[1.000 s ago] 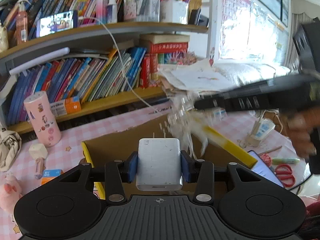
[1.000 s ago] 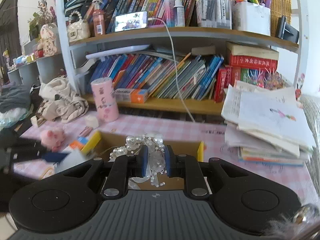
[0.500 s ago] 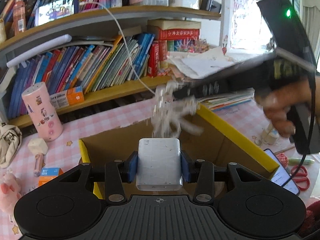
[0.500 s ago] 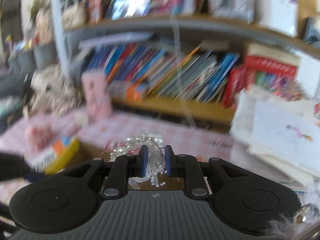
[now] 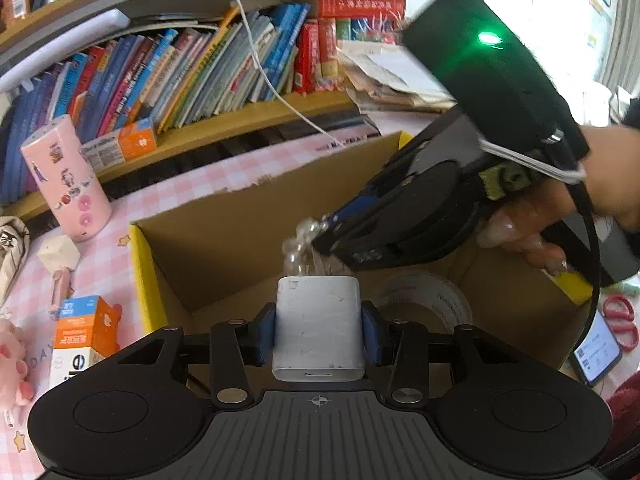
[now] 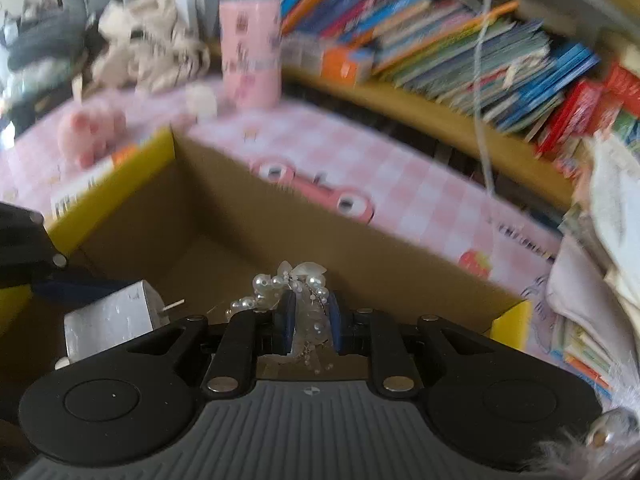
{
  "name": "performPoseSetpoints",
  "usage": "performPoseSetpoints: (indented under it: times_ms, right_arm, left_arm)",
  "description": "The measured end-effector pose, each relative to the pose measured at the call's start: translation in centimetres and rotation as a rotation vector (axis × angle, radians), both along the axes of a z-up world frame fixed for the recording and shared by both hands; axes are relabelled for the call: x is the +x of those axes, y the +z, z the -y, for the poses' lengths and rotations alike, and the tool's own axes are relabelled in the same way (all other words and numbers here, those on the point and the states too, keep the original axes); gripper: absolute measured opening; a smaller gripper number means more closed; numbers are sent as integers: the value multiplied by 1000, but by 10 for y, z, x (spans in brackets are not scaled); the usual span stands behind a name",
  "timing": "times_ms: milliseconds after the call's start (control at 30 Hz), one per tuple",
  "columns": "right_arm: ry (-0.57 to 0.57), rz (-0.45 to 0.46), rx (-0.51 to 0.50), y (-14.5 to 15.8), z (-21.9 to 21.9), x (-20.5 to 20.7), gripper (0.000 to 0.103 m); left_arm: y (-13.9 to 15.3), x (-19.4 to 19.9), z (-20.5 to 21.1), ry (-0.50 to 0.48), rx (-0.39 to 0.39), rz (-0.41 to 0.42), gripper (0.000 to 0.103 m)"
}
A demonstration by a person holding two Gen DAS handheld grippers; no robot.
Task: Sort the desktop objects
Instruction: 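Lower the pearl beads and white charger into the yellow box with both tools, then open both tools to drop the charger and pearl beads in the box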
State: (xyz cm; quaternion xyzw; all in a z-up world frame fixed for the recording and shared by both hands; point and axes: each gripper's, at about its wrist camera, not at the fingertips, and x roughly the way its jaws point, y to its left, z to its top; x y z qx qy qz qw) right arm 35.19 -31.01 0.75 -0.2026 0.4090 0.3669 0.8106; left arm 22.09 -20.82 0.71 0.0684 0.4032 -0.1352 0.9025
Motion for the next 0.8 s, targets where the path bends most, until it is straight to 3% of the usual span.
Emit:
performPoseSetpoints:
  times_ms: [333,533,633,800]
  right_arm:
    - [34,-71,-31,-9,-11,5,17]
    - [28,-81,-37,-11,-14,5,25]
    - [26,-74,-34,-11,-13,3,41]
    - [6,-57,-15,-6,-7,0,58]
  left_arm:
    - [-12,3,2,-12,-3,-56,42]
    - [-11,1,3,-5,6,-53,43]
    - [-9,0,3,2,17,-35,45]
    - [-4,-5,4,13,33,-10,57]
